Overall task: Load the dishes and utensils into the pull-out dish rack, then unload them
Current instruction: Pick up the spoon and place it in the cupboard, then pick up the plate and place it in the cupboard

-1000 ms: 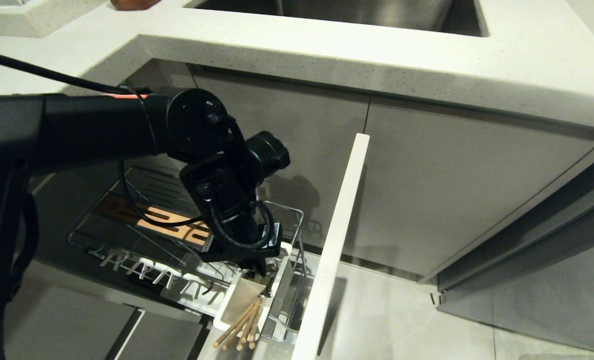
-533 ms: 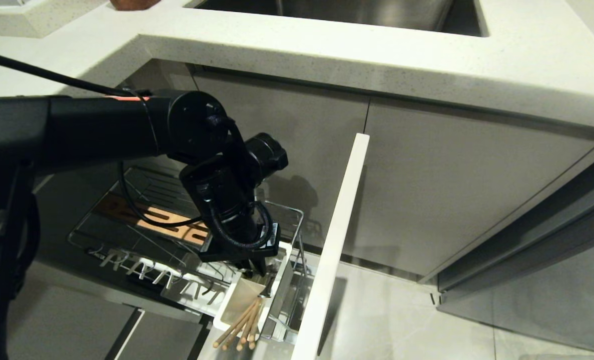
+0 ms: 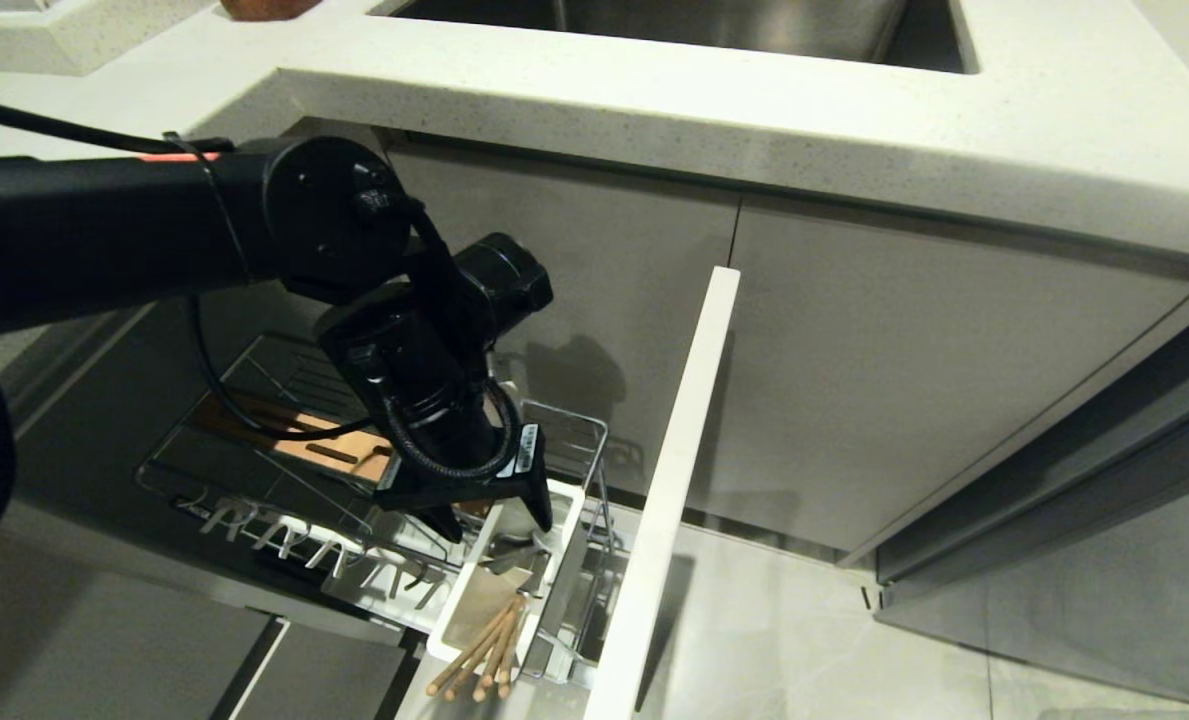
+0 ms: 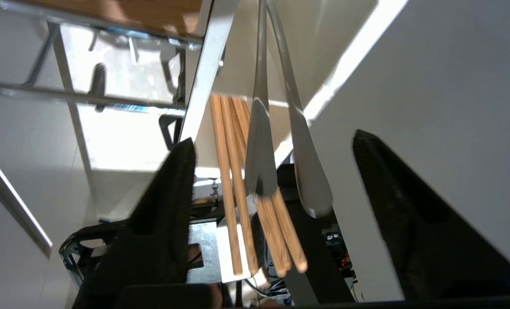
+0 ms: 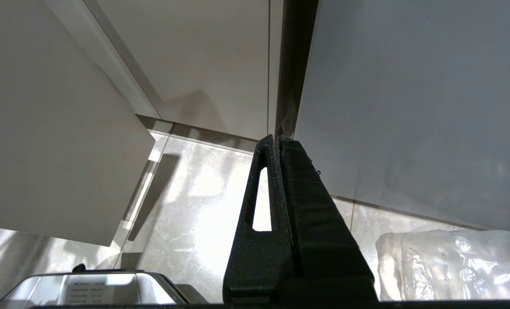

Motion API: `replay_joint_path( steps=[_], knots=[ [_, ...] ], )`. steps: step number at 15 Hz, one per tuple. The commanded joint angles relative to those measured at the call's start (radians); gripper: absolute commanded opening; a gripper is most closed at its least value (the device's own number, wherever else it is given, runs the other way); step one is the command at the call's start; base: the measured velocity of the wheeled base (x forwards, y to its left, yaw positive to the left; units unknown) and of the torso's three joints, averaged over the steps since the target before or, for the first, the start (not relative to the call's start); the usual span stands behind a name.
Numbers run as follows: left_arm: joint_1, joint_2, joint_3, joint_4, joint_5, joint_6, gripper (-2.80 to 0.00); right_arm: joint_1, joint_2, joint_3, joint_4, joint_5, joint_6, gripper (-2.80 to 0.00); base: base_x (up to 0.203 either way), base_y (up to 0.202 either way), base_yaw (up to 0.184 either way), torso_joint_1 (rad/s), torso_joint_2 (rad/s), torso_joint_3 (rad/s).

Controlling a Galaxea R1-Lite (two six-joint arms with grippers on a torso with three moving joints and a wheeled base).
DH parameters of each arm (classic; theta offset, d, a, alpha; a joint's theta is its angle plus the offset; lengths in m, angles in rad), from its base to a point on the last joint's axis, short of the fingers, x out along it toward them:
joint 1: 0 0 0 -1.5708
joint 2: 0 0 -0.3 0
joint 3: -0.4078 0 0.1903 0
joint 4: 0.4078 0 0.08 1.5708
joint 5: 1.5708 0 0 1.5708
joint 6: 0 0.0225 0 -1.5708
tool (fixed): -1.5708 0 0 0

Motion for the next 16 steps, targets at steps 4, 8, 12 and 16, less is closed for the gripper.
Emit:
replay_joint_path(
  steps=[4,8,12,16],
  knots=[
    [0.000,-0.139,0.003,0.023,0.005,-0.010,0.00,0.000,0.000,0.003,0.000,0.000,0.000,-2.80,0.000,0.000,0.000,0.000,0.00,0.000],
    [0.000,-0.268,0.005,0.060,0.026,-0.014,-2.80,0.000,0.000,0.002,0.000,0.000,0.000,-2.80,0.000,0.000,0.000,0.000,0.00,0.000],
    [-0.002,-0.417,0.003,0.090,0.032,-0.011,-2.80,0.001,0.000,0.002,0.000,0.000,0.000,-2.80,0.000,0.000,0.000,0.000,0.00,0.000],
    [-0.031,-0.592,-0.001,0.073,0.033,-0.008,-2.80,0.001,0.000,0.002,0.000,0.000,0.000,-2.80,0.000,0.000,0.000,0.000,0.00,0.000]
  ],
)
